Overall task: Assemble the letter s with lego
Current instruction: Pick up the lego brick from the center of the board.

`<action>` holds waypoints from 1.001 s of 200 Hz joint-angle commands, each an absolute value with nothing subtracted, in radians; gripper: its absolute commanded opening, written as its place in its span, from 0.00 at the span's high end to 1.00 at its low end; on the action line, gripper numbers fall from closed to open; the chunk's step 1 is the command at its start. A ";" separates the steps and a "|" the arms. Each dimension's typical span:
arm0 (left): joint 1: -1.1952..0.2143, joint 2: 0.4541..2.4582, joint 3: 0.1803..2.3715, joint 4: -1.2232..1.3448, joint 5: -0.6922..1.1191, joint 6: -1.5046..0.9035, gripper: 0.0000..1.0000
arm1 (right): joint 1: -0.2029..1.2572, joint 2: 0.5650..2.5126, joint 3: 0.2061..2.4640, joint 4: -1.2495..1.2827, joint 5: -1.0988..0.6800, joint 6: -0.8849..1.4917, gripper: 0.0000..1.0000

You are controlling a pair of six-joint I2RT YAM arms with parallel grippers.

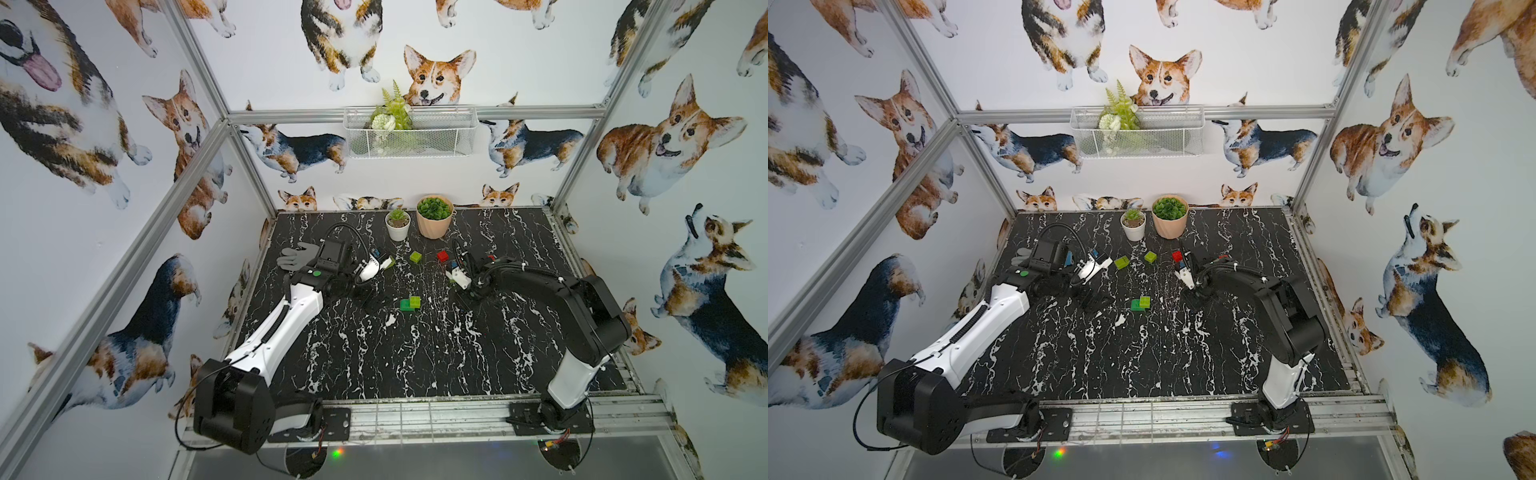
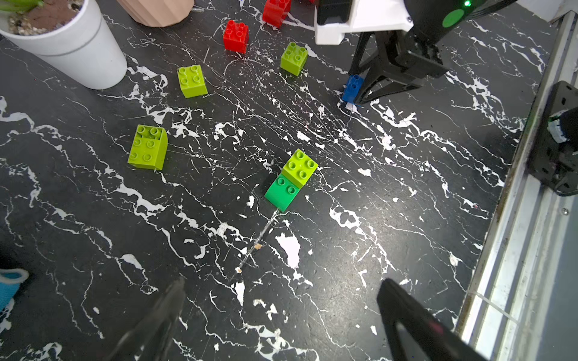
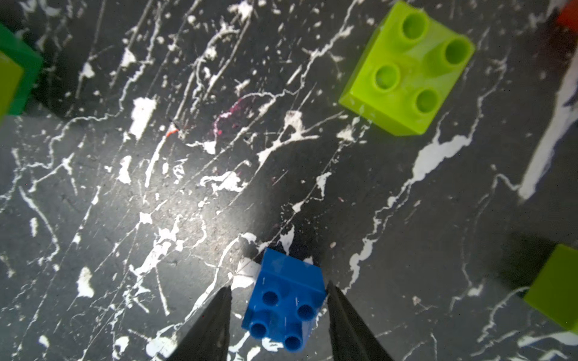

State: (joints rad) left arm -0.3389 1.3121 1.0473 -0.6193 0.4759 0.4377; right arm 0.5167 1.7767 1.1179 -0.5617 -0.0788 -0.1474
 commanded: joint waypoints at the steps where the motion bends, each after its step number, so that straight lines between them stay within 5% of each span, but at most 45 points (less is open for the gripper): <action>1: -0.337 1.314 1.046 -0.604 0.488 0.445 0.00 | 0.520 1.797 1.137 -0.609 -0.050 -0.106 0.54; 112: -0.337 1.319 1.049 -0.606 0.480 0.447 0.00 | 0.566 1.822 1.191 -0.688 0.004 -0.176 0.78; 200: -0.281 1.265 1.048 -0.614 0.469 0.335 0.00 | 0.649 1.806 1.470 -0.893 -0.210 -0.621 0.80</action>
